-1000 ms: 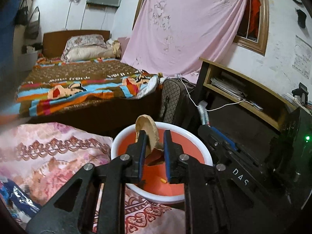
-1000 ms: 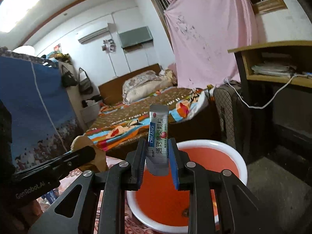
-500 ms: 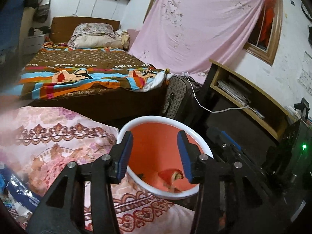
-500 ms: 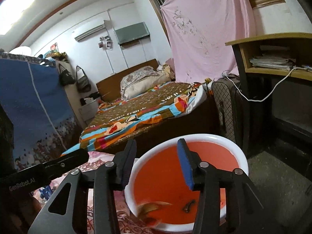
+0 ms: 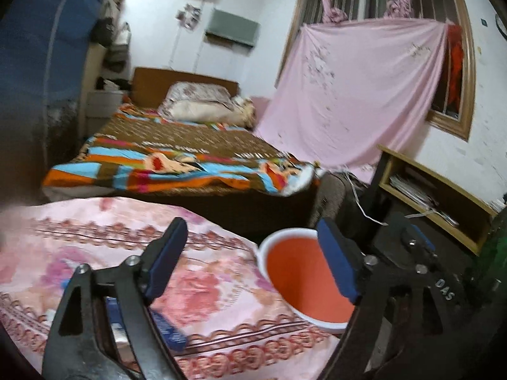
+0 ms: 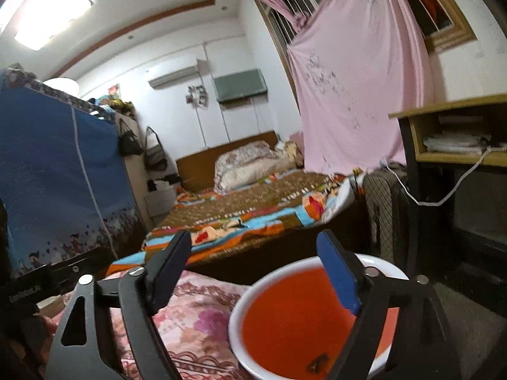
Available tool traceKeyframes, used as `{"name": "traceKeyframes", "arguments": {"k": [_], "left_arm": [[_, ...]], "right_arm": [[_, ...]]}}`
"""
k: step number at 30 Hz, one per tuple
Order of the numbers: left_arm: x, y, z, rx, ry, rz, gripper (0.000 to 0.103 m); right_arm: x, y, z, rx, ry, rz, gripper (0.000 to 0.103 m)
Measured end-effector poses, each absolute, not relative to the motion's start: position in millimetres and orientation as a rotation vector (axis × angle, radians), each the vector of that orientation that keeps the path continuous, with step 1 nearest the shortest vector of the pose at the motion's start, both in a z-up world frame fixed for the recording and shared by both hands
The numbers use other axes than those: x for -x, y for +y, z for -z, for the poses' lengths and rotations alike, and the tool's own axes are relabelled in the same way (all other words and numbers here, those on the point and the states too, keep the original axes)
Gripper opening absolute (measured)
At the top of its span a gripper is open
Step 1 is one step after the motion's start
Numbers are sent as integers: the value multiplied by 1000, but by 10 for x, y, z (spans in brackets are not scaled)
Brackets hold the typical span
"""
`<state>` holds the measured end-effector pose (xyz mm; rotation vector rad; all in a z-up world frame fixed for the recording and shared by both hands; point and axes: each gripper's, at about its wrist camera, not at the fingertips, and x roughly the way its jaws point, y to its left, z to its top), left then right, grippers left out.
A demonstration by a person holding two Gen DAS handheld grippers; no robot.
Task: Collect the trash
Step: 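Move both open tools back toward the remaining trash on the bedspread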
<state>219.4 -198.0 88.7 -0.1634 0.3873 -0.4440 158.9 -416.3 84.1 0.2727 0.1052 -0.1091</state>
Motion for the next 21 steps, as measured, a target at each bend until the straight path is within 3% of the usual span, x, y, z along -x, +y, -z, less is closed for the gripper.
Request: {"name": "traceKeyframes", "arguments": {"k": [3,5,21], "left_arm": [[-2140,-1813,-887,172,365,401,81],[-2078,-1701,-878,179,341,354,92],[-1605,-860,-789,129,222,134,92]], "right_arm": [[-1542,-4058,-879,-254,68,83,103],[-1516,-3991,-903,-243,45,64,103],[-1392,-3295,-974,-140,-52,-84,103]]}}
